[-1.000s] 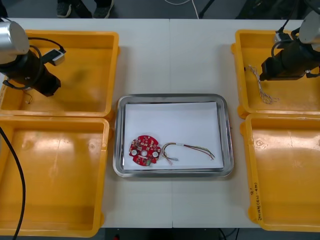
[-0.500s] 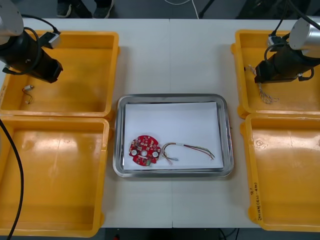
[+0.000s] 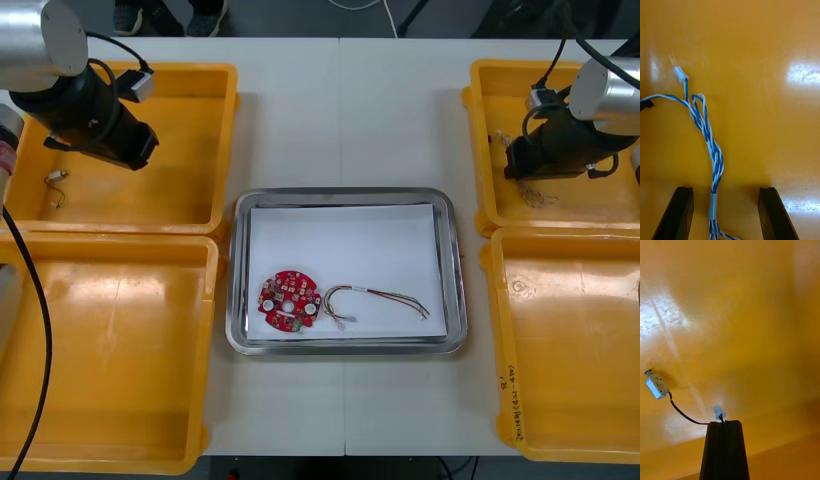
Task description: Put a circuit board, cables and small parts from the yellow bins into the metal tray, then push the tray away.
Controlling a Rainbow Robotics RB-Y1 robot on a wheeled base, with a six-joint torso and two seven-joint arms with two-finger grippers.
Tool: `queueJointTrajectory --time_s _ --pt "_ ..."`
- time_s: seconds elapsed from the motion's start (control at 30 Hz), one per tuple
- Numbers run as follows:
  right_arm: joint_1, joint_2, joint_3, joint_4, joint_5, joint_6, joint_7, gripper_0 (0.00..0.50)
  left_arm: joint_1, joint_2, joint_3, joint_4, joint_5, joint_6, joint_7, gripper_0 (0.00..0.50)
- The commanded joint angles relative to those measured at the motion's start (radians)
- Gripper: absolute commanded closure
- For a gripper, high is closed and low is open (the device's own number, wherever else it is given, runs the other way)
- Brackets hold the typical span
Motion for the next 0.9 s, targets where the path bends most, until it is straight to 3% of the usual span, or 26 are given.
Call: queueJointTrajectory --time_s 0.03,0.17,0.23,0.27,0.4,0.43,0.47,0.5,0.57,0.6,0.67,0.9 --pt "0.016 0.012 0.014 -0.015 0.008 -0.009 0.010 0.000 -0.011 -0.036 -0.018 -0.042 -0.002 0.017 0.160 0.500" --pt "0.025 0.012 0.014 -0.015 0.007 -0.009 0.016 0.004 -0.011 -0.039 -0.018 -0.042 -0.004 0.019 0.164 0.500" --pt "0.033 0.012 0.014 -0.015 0.007 -0.012 0.016 0.070 -0.013 -0.039 -0.018 -0.040 -0.004 0.017 0.164 0.500" --pt "0.033 0.012 0.014 -0.015 0.007 -0.012 0.016 0.070 -0.013 -0.039 -0.018 -0.040 -0.004 0.017 0.164 0.500" --pt "0.038 0.012 0.014 -0.015 0.001 -0.011 0.016 0.331 -0.011 -0.039 -0.017 -0.042 -0.004 0.019 0.164 0.487" --pt "0.038 0.015 0.014 -0.015 0.001 -0.012 0.016 0.331 -0.011 -0.038 -0.017 -0.042 -0.004 0.017 0.162 0.452" --pt "0.038 0.015 0.012 -0.015 0.001 -0.012 0.016 0.495 -0.011 -0.038 -0.017 -0.040 -0.004 0.017 0.162 0.412" --pt "0.039 0.017 0.014 -0.015 0.001 -0.012 0.016 0.500 -0.009 -0.036 -0.017 -0.042 -0.002 0.019 0.162 0.261" --pt "0.039 0.015 0.014 -0.015 0.001 -0.012 0.016 0.500 -0.011 -0.036 -0.017 -0.040 -0.004 0.017 0.162 0.139" --pt "0.039 0.015 0.012 -0.015 0.001 -0.012 0.016 0.500 -0.009 -0.035 -0.017 -0.042 -0.005 0.019 0.164 0.021" --pt "0.038 0.015 0.014 -0.015 -0.001 -0.017 0.016 0.500 -0.011 -0.033 -0.017 -0.042 -0.005 0.019 0.164 0.000" --pt "0.036 0.006 0.008 -0.084 0.024 0.002 0.022 0.500 -0.011 -0.001 -0.015 -0.042 -0.007 0.020 0.164 0.000"
